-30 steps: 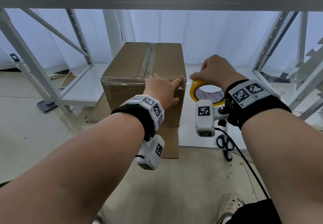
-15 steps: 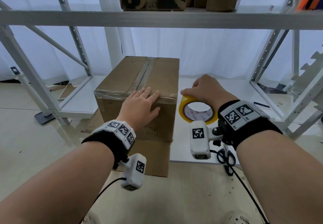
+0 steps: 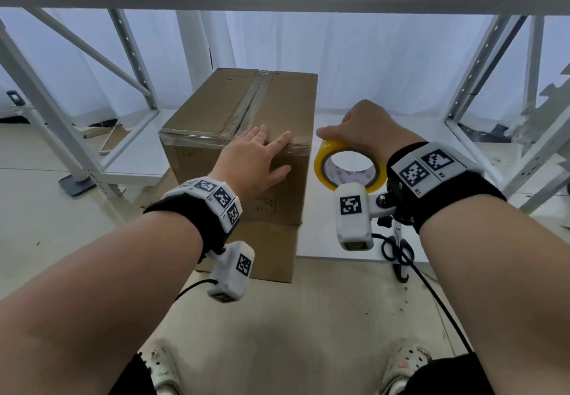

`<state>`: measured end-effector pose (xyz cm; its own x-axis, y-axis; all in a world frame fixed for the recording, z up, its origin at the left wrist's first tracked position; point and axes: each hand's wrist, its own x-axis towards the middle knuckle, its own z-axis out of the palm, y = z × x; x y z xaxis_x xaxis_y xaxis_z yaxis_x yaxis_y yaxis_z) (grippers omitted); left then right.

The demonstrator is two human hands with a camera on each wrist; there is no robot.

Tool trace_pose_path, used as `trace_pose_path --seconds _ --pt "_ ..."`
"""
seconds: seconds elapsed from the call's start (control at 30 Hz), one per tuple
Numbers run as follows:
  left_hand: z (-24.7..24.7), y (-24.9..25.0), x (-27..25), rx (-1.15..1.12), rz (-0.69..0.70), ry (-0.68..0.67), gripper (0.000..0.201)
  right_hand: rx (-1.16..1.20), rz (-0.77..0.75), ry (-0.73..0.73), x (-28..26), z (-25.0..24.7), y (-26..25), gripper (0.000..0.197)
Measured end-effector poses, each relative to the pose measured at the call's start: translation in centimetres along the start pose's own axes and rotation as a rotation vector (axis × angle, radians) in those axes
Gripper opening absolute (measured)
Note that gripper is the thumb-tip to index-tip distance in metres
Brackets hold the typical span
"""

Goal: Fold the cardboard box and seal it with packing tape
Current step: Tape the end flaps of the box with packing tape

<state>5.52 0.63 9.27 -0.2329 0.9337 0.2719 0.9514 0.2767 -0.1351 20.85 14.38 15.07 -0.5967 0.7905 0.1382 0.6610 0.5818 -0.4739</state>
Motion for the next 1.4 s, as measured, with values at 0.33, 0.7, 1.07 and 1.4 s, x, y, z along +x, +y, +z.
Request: trace_pose_path --seconds 0.33,0.7,1.07,1.4 --pt "0.7 0.2 -0.1 -0.038 -0.041 0.023 0.077 -0.145 -0.122 0.117 -0.2 -1.4 -1.7 0.04" --pt "0.4 1.0 0.1 0.044 -0.012 -0.035 0.071 0.108 0.026 -0.041 0.5 1.6 2.0 0.048" --pt "0.3 -0.4 -0.1 -0.025 -0.021 0.013 0.06 0.132 0.036 -0.137 0.4 3.7 3.1 0.059" --pt "0.7 -1.3 0.2 -0.091 -0.038 0.012 0.064 -0.098 -0.004 -0.259 0.3 6.1 3.2 0.073"
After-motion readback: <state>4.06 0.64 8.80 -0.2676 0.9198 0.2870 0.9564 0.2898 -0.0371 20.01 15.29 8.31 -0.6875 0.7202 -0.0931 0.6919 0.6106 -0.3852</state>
